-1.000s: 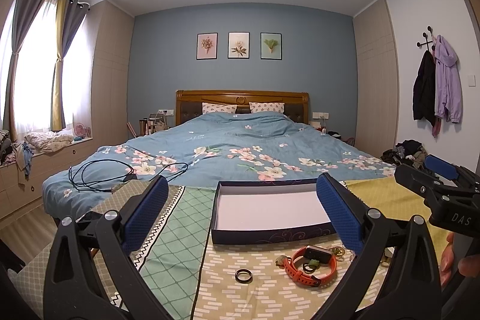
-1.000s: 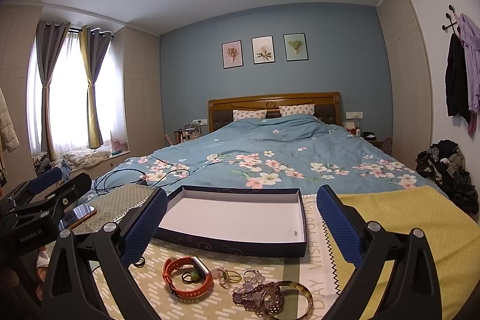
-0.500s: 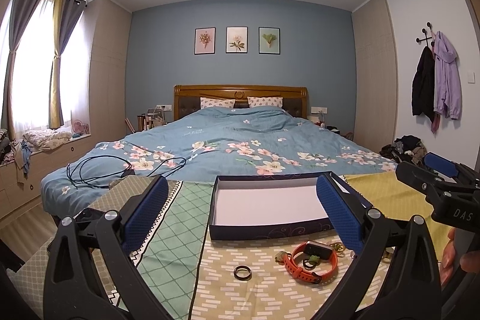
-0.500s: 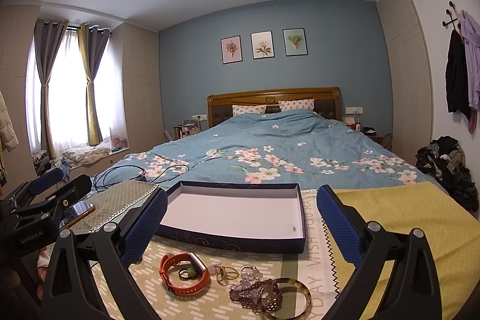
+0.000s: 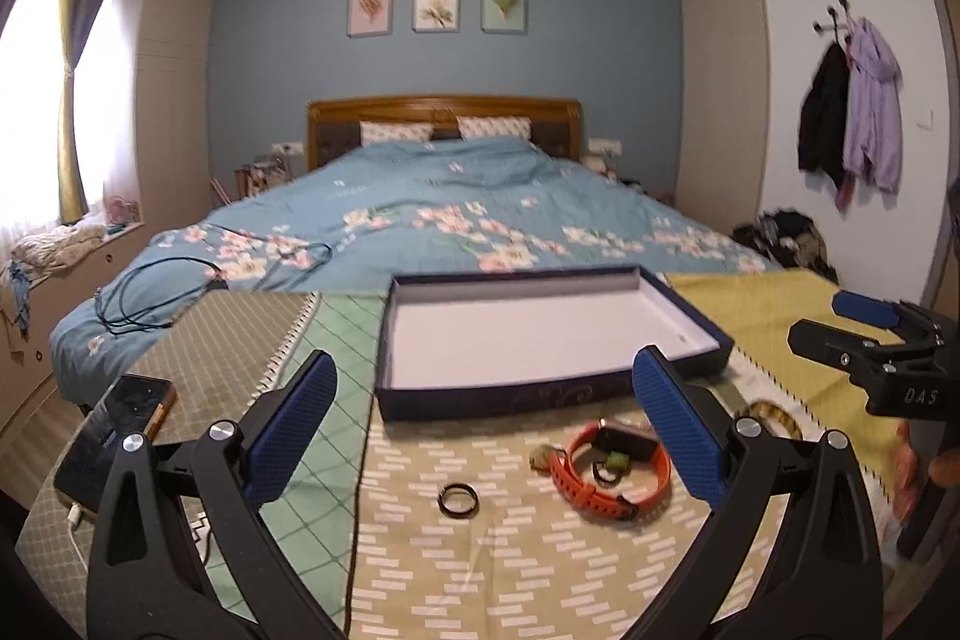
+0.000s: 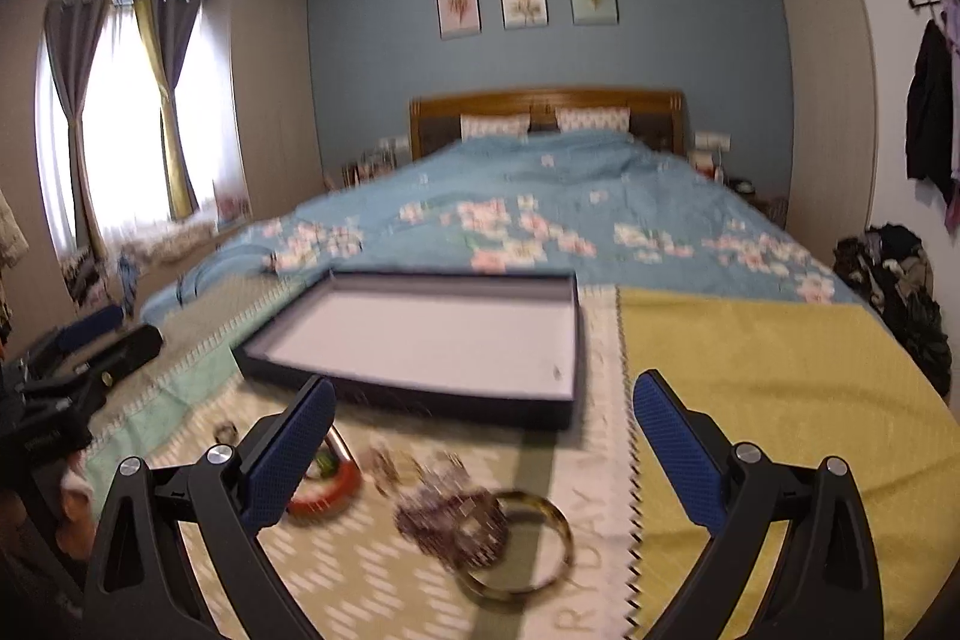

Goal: Organize jewelry
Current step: 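Move left tool toward orange watch band while right tool grasps tortoiseshell bangle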

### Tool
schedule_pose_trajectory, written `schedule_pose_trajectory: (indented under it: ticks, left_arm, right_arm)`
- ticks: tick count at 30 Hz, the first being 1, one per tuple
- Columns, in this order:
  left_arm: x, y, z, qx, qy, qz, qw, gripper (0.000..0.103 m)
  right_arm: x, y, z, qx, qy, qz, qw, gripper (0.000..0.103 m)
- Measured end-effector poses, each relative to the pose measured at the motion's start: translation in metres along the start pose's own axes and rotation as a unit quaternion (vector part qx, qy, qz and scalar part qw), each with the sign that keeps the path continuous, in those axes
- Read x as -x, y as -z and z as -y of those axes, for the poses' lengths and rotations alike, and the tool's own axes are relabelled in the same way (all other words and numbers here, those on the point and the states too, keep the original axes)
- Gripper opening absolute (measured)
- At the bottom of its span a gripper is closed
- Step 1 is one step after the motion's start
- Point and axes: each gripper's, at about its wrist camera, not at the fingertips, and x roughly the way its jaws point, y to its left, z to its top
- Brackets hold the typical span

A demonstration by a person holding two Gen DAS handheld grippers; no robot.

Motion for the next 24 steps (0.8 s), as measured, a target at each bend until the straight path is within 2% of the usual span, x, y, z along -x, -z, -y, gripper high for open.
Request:
schedule_pose_trajectory:
  ticks: [4, 8, 13, 16, 18, 22, 24]
  left_arm:
    - [-0.019, 0.007, 0.008, -0.025, 0.014, -0.033, 0.9990, 0.097]
    - [-0.038, 0.013, 0.016, -0.041, 0.047, -0.074, 0.9953, 0.089]
    - [-0.054, 0.016, 0.020, -0.044, 0.089, -0.121, 0.9876, 0.075]
    - [-0.066, 0.021, 0.021, -0.042, 0.105, -0.152, 0.9820, 0.066]
    - [-0.074, 0.024, 0.022, -0.041, 0.118, -0.172, 0.9772, 0.055]
    - [-0.085, 0.030, 0.028, -0.047, 0.134, -0.202, 0.9689, 0.051]
    - [-0.090, 0.033, 0.031, -0.050, 0.144, -0.216, 0.9643, 0.045]
  right_arm:
    - [-0.009, 0.008, 0.011, -0.005, 0.002, -0.038, 0.999, 0.096]
    - [-0.017, 0.016, 0.014, 0.001, -0.002, -0.070, 0.998, 0.094]
    - [-0.028, 0.022, 0.017, 0.006, -0.014, -0.112, 0.994, 0.076]
    - [-0.030, 0.026, 0.023, -0.002, -0.020, -0.128, 0.992, 0.070]
    - [-0.033, 0.029, 0.029, -0.006, -0.021, -0.143, 0.989, 0.064]
    - [-0.036, 0.035, 0.037, -0.021, -0.028, -0.165, 0.986, 0.050]
    - [-0.038, 0.036, 0.039, -0.025, -0.029, -0.173, 0.984, 0.043]
